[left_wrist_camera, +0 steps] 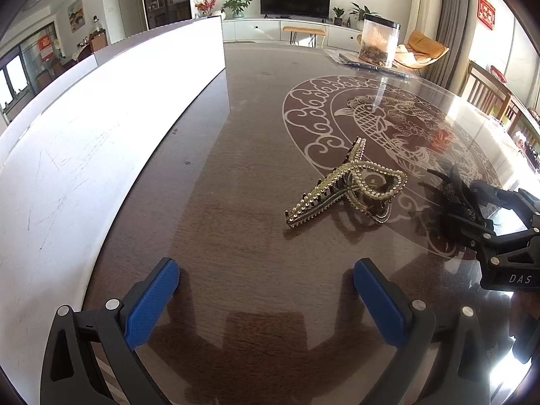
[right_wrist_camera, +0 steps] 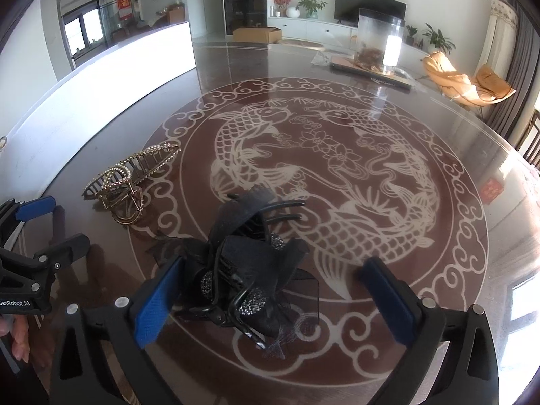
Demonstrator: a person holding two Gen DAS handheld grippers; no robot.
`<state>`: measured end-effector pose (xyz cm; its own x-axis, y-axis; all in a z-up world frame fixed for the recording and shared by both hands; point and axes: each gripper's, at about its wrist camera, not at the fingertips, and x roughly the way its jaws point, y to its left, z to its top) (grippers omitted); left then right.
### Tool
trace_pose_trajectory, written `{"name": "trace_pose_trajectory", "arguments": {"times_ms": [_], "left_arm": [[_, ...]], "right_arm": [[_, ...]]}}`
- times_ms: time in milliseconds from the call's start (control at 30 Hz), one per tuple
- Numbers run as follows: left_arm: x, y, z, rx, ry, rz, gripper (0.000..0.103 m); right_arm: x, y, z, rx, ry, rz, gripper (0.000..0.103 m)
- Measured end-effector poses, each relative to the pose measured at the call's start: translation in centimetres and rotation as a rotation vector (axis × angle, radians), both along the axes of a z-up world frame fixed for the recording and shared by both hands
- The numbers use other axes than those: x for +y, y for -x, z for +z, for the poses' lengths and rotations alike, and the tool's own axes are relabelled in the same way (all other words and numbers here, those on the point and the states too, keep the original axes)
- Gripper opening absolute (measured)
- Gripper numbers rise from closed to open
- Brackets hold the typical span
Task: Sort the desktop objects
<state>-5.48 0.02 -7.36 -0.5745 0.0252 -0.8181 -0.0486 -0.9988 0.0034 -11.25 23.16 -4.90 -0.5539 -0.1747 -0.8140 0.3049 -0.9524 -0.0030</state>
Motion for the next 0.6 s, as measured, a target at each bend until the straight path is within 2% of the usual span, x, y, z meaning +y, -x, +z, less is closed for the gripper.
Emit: {"name": "trace_pose_trajectory", "arguments": {"times_ms": [600], "left_arm": [[-0.08,-0.03,-0.09,0.001,0.0,0.0,0.103]], "right_arm": [[-0.01,-0.07,0.05,0.0,0.0,0.001,0.103]]}}
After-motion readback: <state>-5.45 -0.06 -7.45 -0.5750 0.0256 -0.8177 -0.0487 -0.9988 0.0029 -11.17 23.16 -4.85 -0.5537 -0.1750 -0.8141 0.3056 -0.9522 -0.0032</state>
